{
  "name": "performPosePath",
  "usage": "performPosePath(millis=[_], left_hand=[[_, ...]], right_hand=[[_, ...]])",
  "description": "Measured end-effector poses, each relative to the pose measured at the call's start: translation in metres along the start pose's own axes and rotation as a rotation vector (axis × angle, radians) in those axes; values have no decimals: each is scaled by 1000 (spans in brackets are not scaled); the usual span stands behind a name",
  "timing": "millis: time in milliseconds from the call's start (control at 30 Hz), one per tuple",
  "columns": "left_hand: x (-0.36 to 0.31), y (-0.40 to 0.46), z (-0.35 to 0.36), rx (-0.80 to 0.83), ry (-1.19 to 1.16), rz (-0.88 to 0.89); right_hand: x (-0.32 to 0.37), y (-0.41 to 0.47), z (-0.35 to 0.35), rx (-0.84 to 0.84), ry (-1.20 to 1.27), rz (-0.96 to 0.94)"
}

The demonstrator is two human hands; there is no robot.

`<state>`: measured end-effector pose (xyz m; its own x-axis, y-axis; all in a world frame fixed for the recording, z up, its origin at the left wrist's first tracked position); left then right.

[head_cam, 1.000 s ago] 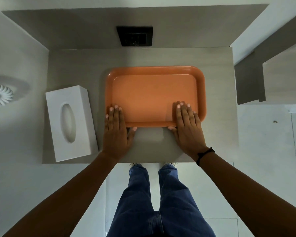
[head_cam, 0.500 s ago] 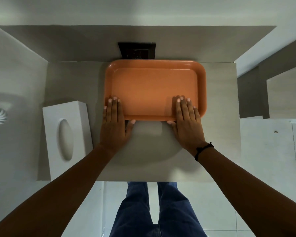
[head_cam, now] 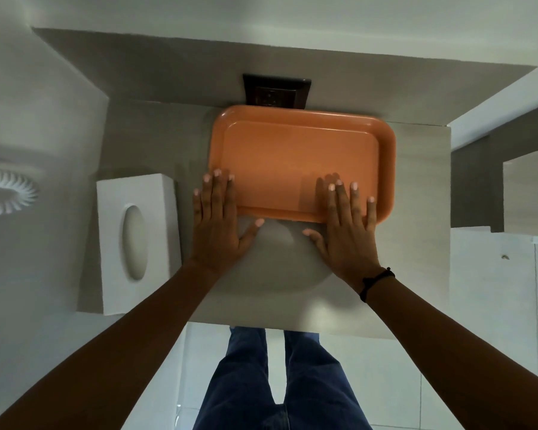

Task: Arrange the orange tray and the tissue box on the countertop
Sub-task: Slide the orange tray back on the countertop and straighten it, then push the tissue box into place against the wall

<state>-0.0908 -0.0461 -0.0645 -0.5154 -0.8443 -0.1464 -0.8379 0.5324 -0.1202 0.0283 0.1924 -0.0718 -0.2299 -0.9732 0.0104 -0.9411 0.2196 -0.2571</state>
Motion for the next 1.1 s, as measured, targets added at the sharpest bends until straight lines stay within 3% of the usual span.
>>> performPosePath(millis=[233, 300, 400, 600, 1100], left_hand=[[81, -73, -43, -124, -78, -414], [105, -104, -41, -92, -126, -545], [124, -132, -33, -36, -129, -659], [125, -126, -26, -29, -95, -665], [158, -58, -41, 11, -110, -489]], right_hand=[[165, -17, 6, 15, -27, -672], [193, -20, 16, 72, -30, -769], [212, -16, 30, 118, -78, -816], [213, -10, 39, 72, -98, -801], [209, -10, 39, 61, -31, -787]])
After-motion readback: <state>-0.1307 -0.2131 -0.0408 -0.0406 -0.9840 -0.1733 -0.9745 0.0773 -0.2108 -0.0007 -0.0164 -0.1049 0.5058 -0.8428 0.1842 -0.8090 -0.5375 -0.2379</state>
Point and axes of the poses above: each hand's wrist, its own y-axis towards the middle knuckle, its own z-axis out of the palm, x = y × z, the point moved 7 cm from there along y, towards the middle knuckle, and after that the axes turned 12 degrees about x, right-handed, at the moved point
